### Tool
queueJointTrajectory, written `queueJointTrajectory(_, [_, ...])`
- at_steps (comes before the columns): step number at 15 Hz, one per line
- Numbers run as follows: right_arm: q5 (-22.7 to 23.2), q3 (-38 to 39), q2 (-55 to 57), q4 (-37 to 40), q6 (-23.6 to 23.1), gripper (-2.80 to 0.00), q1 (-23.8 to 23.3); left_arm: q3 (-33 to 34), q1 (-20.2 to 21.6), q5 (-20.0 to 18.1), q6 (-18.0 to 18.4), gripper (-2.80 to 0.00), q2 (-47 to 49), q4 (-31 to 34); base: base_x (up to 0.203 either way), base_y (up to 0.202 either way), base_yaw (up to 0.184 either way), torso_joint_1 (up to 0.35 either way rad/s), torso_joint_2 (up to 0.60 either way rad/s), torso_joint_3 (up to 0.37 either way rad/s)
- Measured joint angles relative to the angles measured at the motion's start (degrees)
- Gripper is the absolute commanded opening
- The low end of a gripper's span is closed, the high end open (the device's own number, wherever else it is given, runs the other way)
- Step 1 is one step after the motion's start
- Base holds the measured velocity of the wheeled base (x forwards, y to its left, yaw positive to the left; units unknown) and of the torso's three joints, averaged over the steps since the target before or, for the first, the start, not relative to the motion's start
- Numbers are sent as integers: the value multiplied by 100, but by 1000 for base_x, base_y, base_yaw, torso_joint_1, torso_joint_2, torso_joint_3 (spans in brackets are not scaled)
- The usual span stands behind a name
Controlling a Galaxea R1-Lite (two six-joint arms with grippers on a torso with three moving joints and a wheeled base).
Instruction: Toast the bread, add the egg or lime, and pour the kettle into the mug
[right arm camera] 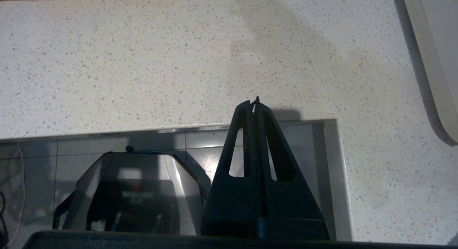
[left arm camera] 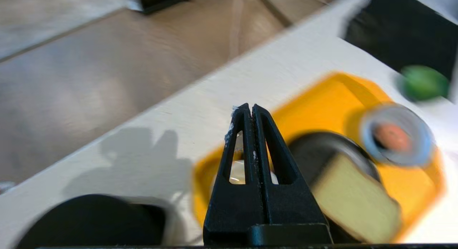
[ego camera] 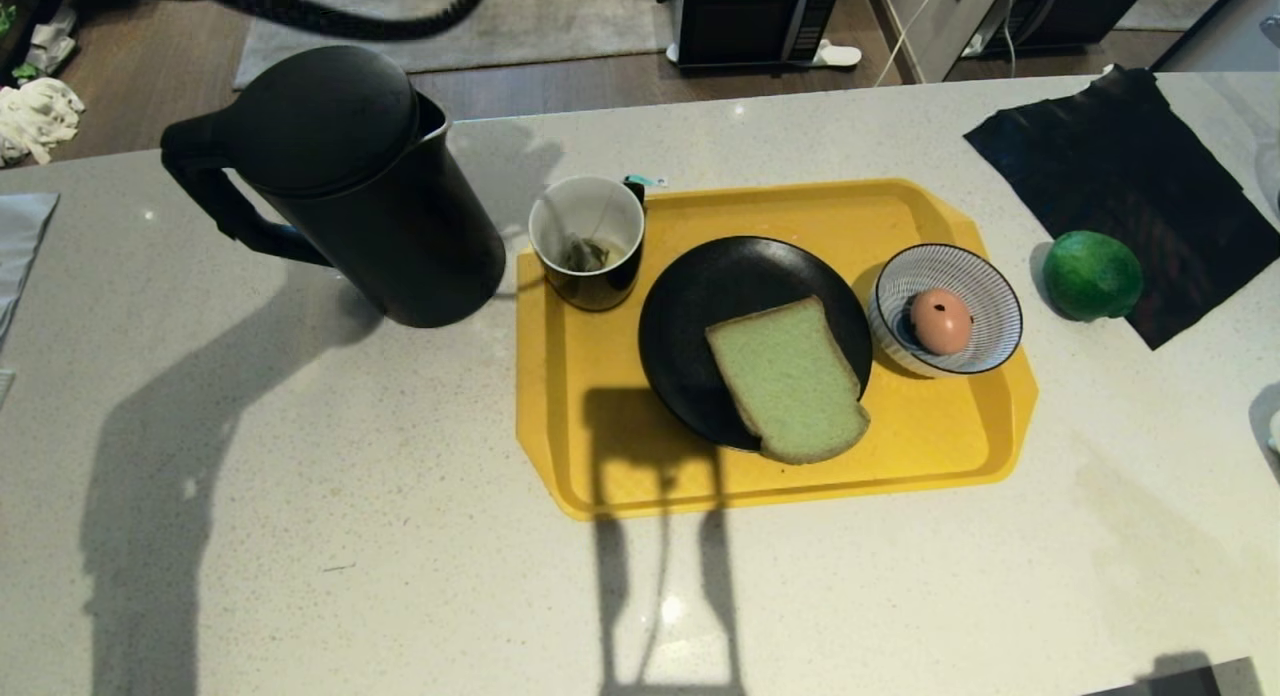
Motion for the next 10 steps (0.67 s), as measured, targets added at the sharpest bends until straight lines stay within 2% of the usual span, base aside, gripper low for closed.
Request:
queueJointTrajectory(1, [5, 0, 0, 0, 0, -280, 0, 168, -2, -369, -6, -280, -59, 73, 0, 0, 0, 0, 0, 0])
queueJointTrajectory(4, [2, 0, 0, 2, 0, -280, 0, 802, 70, -1871, -7, -280, -557, 585, 0, 0, 0, 0, 0, 0])
queueJointTrajectory(5, [1, 0, 0, 2, 0, -280, 0, 970, 197, -2221, 33, -280, -813, 762, 0, 0, 0, 0, 0, 0])
queueJointTrajectory(7, [2, 0, 0, 1, 0, -280, 0, 1265, 761, -2430, 196, -280, -1385, 929, 0, 0, 0, 0, 0, 0])
queueJointTrajectory(10, [5, 0, 0, 0, -2, -280, 0, 1708, 2147, -2432, 301, -280, -2390, 986, 0, 0, 0, 0, 0, 0])
